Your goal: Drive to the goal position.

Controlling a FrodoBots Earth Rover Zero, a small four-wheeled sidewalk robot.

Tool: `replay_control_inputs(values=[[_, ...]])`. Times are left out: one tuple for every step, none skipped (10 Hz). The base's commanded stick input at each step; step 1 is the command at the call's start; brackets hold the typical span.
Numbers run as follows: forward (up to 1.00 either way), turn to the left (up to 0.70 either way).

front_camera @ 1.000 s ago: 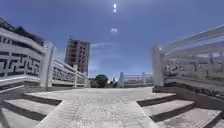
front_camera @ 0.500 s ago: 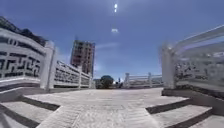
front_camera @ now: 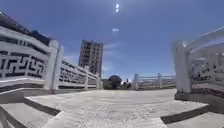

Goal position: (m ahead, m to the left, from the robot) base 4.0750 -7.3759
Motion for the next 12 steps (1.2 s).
replay_control_inputs(values=[[0.45, 0.0], [0.45, 0.0], [0.45, 0.0], [0.45, 0.0], [0.45, 0.0], [0.45, 0.0], [0.45, 0.0], [0.45, 0.0], [0.45, 0.0], [0.45, 0.0], [0.45, 0.0], [0.45, 0.0]])
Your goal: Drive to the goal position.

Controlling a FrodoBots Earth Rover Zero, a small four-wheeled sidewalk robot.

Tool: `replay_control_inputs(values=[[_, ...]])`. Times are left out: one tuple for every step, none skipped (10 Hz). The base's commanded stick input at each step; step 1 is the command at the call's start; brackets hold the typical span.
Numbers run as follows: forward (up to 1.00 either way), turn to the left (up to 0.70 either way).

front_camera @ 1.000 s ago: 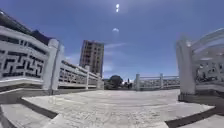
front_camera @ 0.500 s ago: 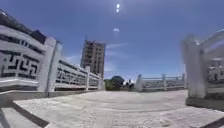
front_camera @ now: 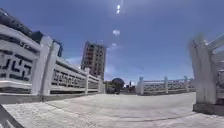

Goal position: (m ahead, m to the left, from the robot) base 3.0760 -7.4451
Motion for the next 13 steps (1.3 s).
replay_control_inputs(values=[[0.45, 0.0], [0.45, 0.0], [0.45, 0.0], [0.45, 0.0], [0.45, 0.0], [0.45, 0.0], [0.45, 0.0], [0.45, 0.0], [0.45, 0.0], [0.45, 0.0], [0.45, 0.0], [0.45, 0.0], [0.45, 0.0]])
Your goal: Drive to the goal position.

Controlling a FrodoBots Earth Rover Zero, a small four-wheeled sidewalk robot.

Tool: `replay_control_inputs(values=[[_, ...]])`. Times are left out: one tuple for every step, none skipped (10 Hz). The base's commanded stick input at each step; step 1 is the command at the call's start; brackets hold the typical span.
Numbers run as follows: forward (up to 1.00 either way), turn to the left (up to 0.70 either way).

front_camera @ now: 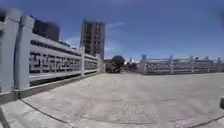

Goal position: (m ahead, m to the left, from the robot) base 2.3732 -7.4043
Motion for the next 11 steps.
replay_control_inputs(values=[[0.45, 0.0], [0.45, 0.0], [0.45, 0.0], [0.45, 0.0], [0.45, 0.0], [0.45, 0.0], [0.45, -0.1], [0.45, -0.24], [0.45, -0.27], [0.45, -0.27], [0.45, -0.27]])
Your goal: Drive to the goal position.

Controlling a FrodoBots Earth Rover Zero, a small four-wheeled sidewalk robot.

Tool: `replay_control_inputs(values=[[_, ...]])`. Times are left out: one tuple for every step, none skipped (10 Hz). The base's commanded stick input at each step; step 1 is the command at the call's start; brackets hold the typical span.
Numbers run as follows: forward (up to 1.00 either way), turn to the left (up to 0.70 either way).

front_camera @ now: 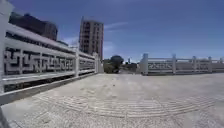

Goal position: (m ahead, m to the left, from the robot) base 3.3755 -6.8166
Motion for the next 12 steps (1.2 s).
replay_control_inputs(values=[[0.45, -0.27], [0.45, -0.27], [0.45, -0.27], [0.45, -0.27], [0.45, -0.27], [0.45, -0.27], [0.45, -0.27], [0.45, -0.27], [0.45, -0.27], [0.45, -0.27], [0.45, -0.27], [0.45, -0.27]])
